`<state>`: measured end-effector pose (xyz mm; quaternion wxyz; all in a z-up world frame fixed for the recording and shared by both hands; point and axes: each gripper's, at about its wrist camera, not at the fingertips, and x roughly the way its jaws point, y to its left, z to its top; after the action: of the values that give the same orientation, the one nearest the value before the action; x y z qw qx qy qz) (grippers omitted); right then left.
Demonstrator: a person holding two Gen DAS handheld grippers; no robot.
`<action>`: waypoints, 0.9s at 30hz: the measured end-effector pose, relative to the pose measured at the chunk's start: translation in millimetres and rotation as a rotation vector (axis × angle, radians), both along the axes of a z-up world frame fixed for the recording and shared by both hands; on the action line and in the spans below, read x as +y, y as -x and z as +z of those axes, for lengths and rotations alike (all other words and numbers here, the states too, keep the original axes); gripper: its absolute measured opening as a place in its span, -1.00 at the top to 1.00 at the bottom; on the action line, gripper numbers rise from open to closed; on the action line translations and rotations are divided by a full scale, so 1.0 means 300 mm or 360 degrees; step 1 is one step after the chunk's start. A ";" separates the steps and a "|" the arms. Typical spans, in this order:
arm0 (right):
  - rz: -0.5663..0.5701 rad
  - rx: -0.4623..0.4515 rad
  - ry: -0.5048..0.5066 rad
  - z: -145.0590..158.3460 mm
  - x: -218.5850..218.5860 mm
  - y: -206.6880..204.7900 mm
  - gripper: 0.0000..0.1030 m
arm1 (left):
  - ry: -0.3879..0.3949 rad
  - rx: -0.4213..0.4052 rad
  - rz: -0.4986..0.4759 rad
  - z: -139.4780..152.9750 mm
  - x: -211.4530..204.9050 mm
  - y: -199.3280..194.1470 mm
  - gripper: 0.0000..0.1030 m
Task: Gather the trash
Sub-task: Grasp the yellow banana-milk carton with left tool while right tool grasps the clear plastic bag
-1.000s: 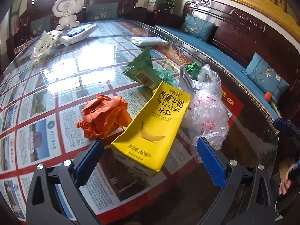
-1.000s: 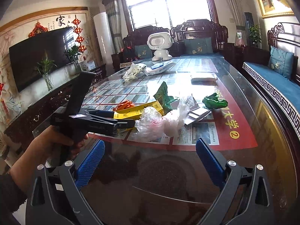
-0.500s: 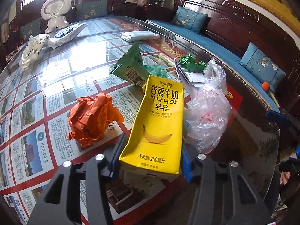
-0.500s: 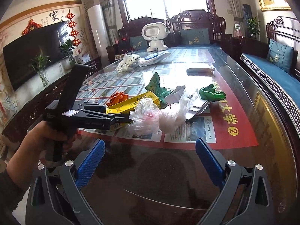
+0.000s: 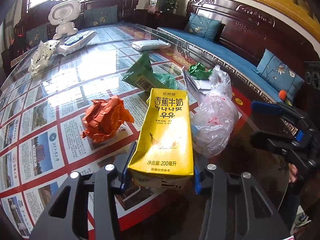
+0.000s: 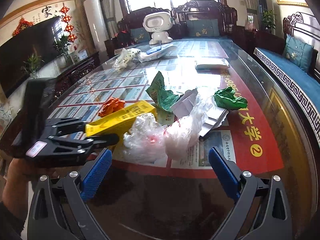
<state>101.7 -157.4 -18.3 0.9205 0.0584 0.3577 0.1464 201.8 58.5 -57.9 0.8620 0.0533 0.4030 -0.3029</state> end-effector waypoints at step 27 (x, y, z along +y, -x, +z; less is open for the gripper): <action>0.0055 0.0059 -0.0176 -0.054 -0.044 -0.063 0.08 | 0.0240 0.0020 0.0002 0.036 0.053 0.081 0.11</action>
<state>120.6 -170.5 -34.6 0.9063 0.1056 0.3671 0.1808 177.4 74.4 -47.2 0.8612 -0.0139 0.3845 -0.3322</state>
